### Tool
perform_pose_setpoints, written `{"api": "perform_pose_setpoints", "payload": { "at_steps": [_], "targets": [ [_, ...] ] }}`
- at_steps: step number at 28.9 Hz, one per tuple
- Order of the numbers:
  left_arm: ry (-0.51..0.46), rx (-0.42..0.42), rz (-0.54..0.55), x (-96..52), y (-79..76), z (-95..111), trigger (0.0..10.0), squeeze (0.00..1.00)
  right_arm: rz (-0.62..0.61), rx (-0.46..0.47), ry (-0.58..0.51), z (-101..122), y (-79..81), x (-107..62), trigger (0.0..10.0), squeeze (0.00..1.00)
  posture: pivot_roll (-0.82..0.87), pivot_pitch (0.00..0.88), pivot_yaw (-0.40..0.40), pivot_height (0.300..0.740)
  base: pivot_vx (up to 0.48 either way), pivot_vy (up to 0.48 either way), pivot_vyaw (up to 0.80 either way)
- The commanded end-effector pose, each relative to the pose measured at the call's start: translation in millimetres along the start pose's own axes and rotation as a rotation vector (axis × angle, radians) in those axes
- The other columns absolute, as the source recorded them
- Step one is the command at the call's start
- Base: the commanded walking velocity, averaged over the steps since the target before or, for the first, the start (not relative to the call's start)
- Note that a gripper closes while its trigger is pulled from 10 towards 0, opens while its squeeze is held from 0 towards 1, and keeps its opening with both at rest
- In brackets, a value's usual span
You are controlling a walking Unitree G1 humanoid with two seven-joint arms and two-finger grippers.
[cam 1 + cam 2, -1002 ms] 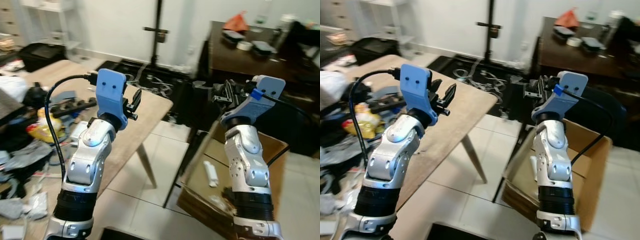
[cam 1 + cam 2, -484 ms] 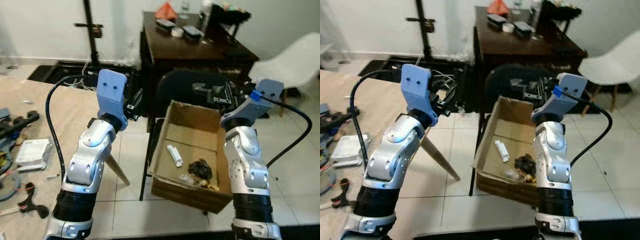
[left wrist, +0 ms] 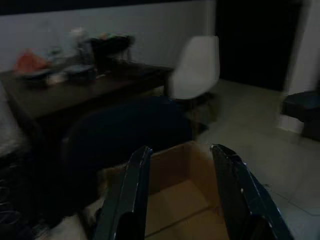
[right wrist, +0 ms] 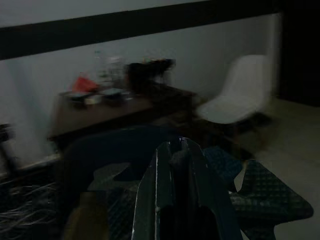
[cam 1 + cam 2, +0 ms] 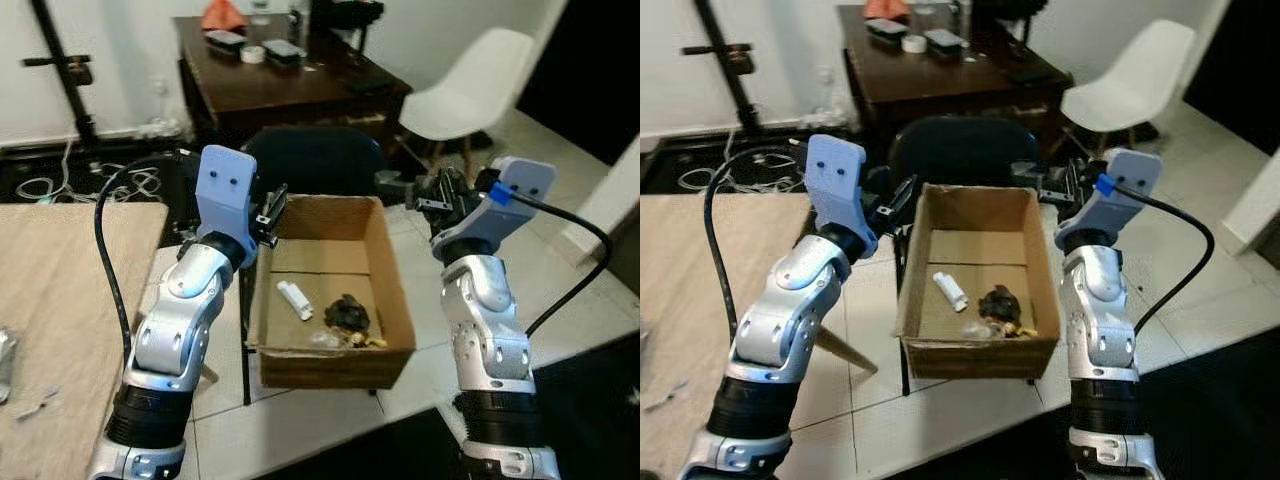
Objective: Picking trash to rubbish bin
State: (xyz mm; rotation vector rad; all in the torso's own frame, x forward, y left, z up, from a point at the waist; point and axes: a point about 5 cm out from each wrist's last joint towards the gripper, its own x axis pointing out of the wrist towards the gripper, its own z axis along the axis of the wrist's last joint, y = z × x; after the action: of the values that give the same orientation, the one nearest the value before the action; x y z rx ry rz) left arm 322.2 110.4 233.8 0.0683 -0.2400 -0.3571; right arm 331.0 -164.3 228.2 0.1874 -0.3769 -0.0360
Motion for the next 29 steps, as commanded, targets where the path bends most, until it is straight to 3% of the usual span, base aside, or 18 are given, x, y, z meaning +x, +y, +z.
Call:
{"api": "perform_pose_setpoints", "payload": {
  "at_steps": [1,5,7,11,22,29],
  "targets": [
    [-0.005,-0.001,-0.011,-1.2,-0.8,1,10.0,0.00,-0.015,0.003,-0.001,1,-2.8,0.1,10.0,0.00,0.09,0.076,-0.013,0.740,0.000,0.000,-0.80],
    [0.013,0.009,-0.017,-1.9,-2.4,-2,10.0,0.00,-0.014,0.018,0.005,-1,-3.7,-0.4,10.0,0.00,0.09,0.071,-0.015,0.740,0.000,0.000,-0.80],
    [0.076,0.059,-0.018,-3.0,-2.8,-12,10.0,0.00,-0.023,0.031,0.089,-16,-6.0,-2.9,10.0,0.00,0.09,0.071,-0.015,0.740,0.000,0.000,0.00],
    [0.088,0.059,-0.010,-4.5,-2.3,-16,10.0,0.00,-0.036,0.039,0.157,-28,-9.3,-7.1,10.0,0.00,0.09,0.063,-0.017,0.740,0.000,0.000,0.00],
    [0.082,0.000,-0.033,-6.6,-7.7,-16,10.0,0.00,-0.067,0.033,0.175,-32,-14.4,-10.6,10.0,0.00,0.09,0.063,-0.017,0.740,0.000,0.000,0.00],
    [0.102,0.011,-0.040,-7.4,-12.0,-21,10.0,0.00,-0.069,0.033,0.185,-36,-15.7,-12.5,10.0,0.00,0.09,0.064,-0.017,0.740,0.351,0.000,0.00]
  ]
}}
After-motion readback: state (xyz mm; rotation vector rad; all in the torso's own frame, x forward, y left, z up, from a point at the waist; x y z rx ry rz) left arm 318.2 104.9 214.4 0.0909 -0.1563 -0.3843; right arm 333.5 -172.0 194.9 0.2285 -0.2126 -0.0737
